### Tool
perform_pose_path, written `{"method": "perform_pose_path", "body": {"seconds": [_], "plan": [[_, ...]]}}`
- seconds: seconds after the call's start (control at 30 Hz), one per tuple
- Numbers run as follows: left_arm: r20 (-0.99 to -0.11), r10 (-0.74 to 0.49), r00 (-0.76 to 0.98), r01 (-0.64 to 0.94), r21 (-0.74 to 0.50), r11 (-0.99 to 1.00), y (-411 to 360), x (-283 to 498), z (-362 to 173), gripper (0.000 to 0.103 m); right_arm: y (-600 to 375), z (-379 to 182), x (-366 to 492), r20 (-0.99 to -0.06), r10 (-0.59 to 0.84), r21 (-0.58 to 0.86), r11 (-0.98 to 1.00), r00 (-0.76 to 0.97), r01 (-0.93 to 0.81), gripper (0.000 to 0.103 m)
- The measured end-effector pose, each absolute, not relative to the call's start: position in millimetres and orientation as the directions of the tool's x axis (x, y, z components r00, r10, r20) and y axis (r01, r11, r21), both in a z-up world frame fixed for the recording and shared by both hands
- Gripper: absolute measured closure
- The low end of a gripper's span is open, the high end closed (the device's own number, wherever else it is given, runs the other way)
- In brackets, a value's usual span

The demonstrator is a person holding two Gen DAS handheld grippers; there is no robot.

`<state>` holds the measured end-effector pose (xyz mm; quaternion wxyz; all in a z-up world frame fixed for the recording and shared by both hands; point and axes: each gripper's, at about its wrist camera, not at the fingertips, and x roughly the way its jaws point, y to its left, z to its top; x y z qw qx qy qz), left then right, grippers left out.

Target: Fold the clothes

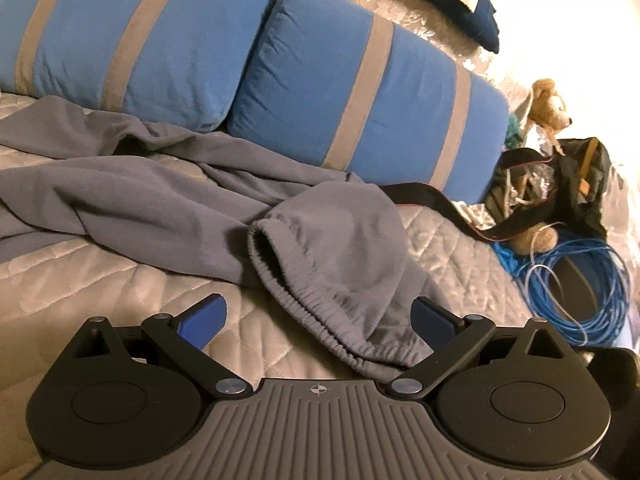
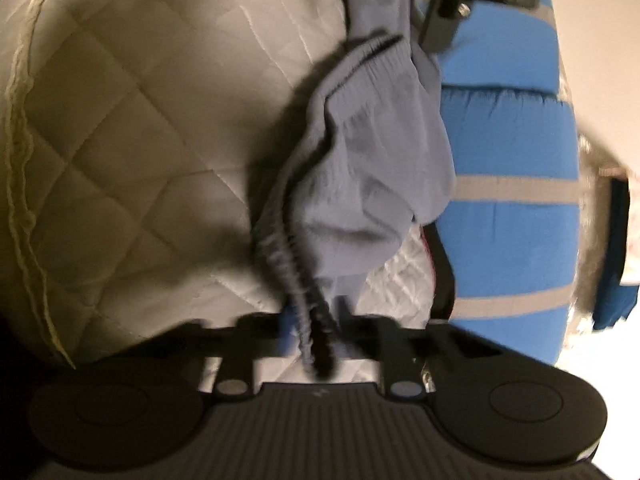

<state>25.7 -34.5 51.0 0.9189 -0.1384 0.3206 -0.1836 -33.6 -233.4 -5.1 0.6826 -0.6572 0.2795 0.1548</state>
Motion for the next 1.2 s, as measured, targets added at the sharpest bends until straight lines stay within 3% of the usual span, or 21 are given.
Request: {"method": "perform_pose_path", "body": {"seconds": [0.03, 0.07, 0.1, 0.57, 0.83, 0.93, 1.07, 1.2], "plan": [[-0.536, -0.434, 0.724, 0.253, -0.378, 0.89, -34.5, 25.7, 49.8, 0.003, -234.8, -4.0, -36.0, -0.581, -0.152, -0.814, 0.105, 0.799, -0.572, 0.08], [-0.535, -0.437, 0.723, 0.255, -0.382, 0.888, -35.0, 25.4, 49.0, 0.003, -236.1, -3.0, -38.3, -0.578, -0.148, -0.816, 0.123, 0.803, -0.565, 0.091], [-0.533, -0.441, 0.722, 0.253, -0.389, 0.886, -34.9, 25.5, 48.0, 0.003, -237.5, -1.9, -40.7, -0.574, -0.145, -0.818, 0.14, 0.806, -0.558, 0.093], [-0.6, -0.432, 0.673, 0.131, -0.478, 0.869, -40.4, 76.7, 20.3, 0.003, -255.9, 12.5, -50.4, -0.506, -0.112, -0.814, 0.39, 0.855, -0.431, 0.094], [-0.593, -0.415, 0.69, 0.059, -0.525, 0.849, -38.0, 93.8, 9.9, 0.019, -257.6, 7.8, -50.0, -0.504, -0.104, -0.814, 0.388, 0.858, -0.432, 0.093], [-0.599, -0.415, 0.685, 0.051, -0.529, 0.847, -39.9, 101.1, 11.2, 0.028, -255.9, 2.6, -51.7, -0.498, -0.104, -0.828, 0.351, 0.861, -0.437, 0.092], [-0.619, -0.401, 0.675, 0.06, -0.496, 0.866, -44.4, 109.2, 15.5, 0.084, -257.7, 2.3, -50.6, -0.507, -0.099, -0.822, 0.353, 0.856, -0.446, 0.093], [-0.596, -0.428, 0.679, 0.092, -0.51, 0.855, -40.5, 108.3, 24.0, 0.093, -258.0, 0.6, -51.1, -0.504, -0.096, -0.827, 0.339, 0.858, -0.448, 0.093]]}}
